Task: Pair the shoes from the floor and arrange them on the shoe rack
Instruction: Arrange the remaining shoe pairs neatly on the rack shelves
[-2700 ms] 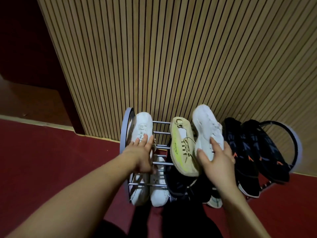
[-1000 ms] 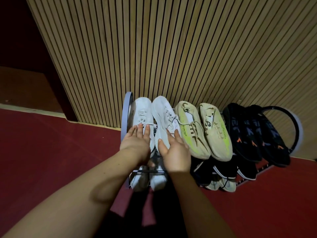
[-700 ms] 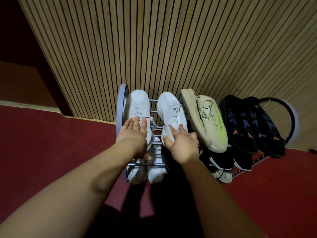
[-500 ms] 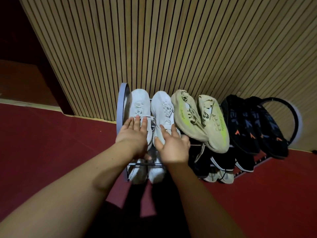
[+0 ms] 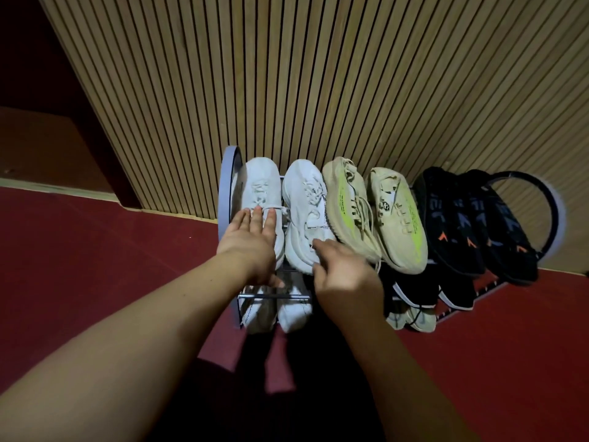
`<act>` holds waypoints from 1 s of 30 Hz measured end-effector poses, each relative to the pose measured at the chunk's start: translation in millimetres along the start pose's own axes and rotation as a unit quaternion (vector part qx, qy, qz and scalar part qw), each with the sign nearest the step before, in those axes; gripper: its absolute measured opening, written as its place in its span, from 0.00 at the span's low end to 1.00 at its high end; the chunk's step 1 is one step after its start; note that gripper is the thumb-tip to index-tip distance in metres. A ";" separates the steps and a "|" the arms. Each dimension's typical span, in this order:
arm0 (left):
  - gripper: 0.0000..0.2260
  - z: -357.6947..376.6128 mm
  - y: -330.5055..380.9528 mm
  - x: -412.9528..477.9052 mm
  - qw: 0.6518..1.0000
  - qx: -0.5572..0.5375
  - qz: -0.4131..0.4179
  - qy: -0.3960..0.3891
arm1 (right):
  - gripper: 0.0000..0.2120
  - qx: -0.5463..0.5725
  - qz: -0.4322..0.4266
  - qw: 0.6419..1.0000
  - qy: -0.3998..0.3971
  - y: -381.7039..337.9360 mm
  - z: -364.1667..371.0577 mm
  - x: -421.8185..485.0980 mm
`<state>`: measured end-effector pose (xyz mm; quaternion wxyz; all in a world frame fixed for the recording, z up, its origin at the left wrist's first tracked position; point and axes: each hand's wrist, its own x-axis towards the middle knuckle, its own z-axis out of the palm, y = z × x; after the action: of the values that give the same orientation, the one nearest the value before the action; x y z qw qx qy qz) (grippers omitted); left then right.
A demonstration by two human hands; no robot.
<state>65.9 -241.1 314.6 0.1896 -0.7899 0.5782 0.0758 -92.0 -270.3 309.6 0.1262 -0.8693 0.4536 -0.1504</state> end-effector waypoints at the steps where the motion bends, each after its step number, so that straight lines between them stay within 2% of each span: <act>1: 0.56 -0.1 0.2 -0.6 1.000 0.000 0.000 0.000 | 0.19 -0.039 -0.025 0.996 0.073 4.0 -2.7 -1.1; 3: 0.56 0.4 0.5 -1.7 1.000 -0.002 -0.002 0.003 | 0.18 -0.110 -0.058 0.985 0.118 10.8 -10.1 4.6; 4: 0.56 0.5 0.4 -2.3 1.000 -0.005 -0.002 0.003 | 0.18 -0.134 -0.067 0.985 0.085 12.7 -14.0 8.6; 6: 0.56 0.1 0.1 -4.3 1.000 -0.010 -0.002 0.001 | 0.20 -0.168 -0.084 0.982 -0.030 16.7 -21.0 16.6; 9: 0.57 -1.3 0.6 -6.0 1.000 -0.007 0.000 -0.004 | 0.30 -0.240 -0.146 0.954 -0.106 20.7 -24.0 24.0; 17: 0.56 -2.9 1.9 -5.8 1.000 0.001 -0.011 -0.010 | 0.27 -0.189 -0.168 0.964 -0.084 22.1 -9.8 26.8; 21: 0.55 -7.7 2.9 -10.7 0.998 -0.059 -0.007 -0.027 | 0.31 -0.146 -0.186 0.969 -0.070 36.3 -11.6 21.9; 22: 0.54 -11.1 3.3 -13.1 0.995 -0.097 -0.003 -0.035 | 0.34 -0.141 -0.170 0.973 -0.071 42.1 -13.2 20.8; 24: 0.50 -19.5 6.6 -15.9 0.983 -0.180 0.010 -0.039 | 0.37 -0.100 -0.071 0.990 -0.070 56.2 -17.2 19.0; 26: 0.40 -24.6 15.5 -13.2 0.968 -0.249 0.022 -0.018 | 0.33 -0.023 0.046 0.995 -0.085 68.4 -17.8 19.6; 28: 0.31 -23.5 28.4 -6.5 0.955 -0.295 0.009 0.010 | 0.30 -0.006 0.079 0.989 -0.127 73.4 -13.9 19.1; 30: 0.27 -16.4 41.7 0.6 0.962 -0.269 -0.020 0.037 | 0.29 -0.033 0.065 0.988 -0.137 72.5 -9.7 19.1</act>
<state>25.1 -258.8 320.5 -0.0494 -0.8257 0.5269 0.1955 -139.7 -327.3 295.6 0.1683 -0.8538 0.4925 -0.0063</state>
